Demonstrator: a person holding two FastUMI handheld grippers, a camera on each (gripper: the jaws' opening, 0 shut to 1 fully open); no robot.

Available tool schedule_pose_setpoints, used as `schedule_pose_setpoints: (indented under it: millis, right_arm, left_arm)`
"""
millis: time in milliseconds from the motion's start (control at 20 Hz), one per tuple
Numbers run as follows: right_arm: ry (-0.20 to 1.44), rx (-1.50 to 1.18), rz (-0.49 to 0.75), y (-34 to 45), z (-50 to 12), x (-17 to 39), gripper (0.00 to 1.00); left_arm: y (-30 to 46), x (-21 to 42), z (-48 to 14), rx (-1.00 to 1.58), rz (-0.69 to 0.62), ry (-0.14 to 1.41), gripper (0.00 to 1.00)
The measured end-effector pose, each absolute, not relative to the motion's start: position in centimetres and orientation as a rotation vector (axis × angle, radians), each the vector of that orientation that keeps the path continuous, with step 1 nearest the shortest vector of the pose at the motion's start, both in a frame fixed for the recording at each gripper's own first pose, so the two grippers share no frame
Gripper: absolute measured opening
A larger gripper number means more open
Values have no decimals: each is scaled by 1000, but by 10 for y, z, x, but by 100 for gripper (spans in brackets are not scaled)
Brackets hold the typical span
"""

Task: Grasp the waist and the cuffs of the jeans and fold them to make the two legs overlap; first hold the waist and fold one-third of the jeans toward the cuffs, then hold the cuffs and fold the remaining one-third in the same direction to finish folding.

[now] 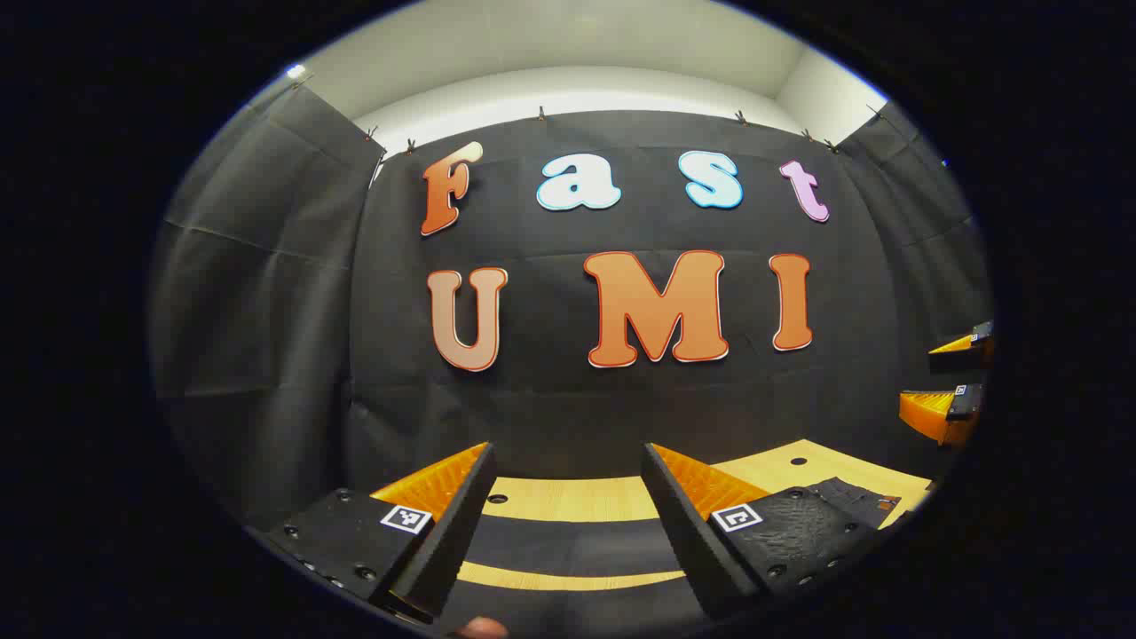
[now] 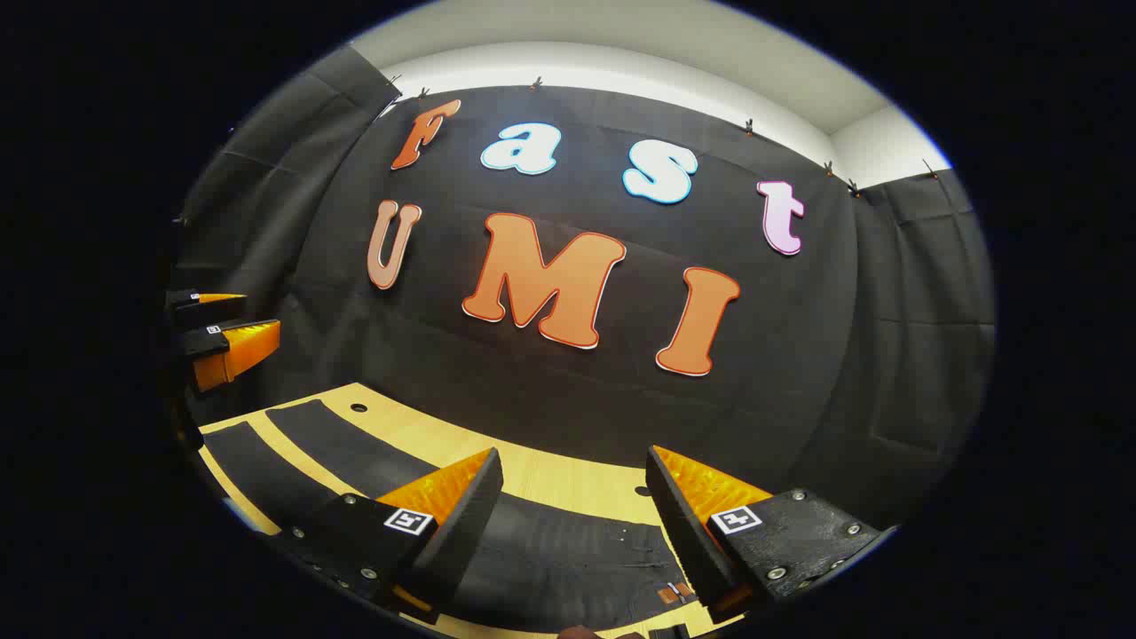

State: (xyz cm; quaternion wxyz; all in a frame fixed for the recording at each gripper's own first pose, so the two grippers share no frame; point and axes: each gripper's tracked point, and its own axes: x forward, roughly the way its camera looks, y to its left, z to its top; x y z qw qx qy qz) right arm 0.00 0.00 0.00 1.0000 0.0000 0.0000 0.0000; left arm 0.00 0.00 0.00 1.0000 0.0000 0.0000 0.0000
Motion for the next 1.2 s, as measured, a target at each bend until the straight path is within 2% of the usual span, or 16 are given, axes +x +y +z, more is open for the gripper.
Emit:
schedule_pose_setpoints:
  millis: [200,500,600,650,700,800,850,950,1000,1200]
  right_arm:
    - [-19,47,-14,-21,-1,25,98]
    - [15,57,8,-31,-22,44,98]
    - [22,64,-17,-36,-22,46,98]
    - [7,67,-40,-40,-19,47,98]
    - [-3,61,-69,-43,-16,51,98]
    - [25,47,-125,-44,-20,51,98]
    - [28,47,-137,-42,-22,51,98]
    - [55,69,-151,-35,-25,50,98]
    - [64,86,-157,-33,-26,48,98]
    - [103,59,-208,-45,-40,44,98]
  left_arm:
    - [-11,14,9,62,78,-27,99]
    - [-40,45,-5,96,70,-4,98]
    - [-40,50,-12,119,68,14,100]
    - [-42,56,-10,127,48,3,97]
    - [-43,64,-7,138,28,-5,100]
    - [-33,74,-7,161,7,-3,97]
    - [-32,77,-8,166,-7,-5,100]
    - [-28,83,-23,167,-25,42,97]
    - [-26,84,-30,166,-32,61,100]
    - [-6,86,-48,162,-18,101,98]
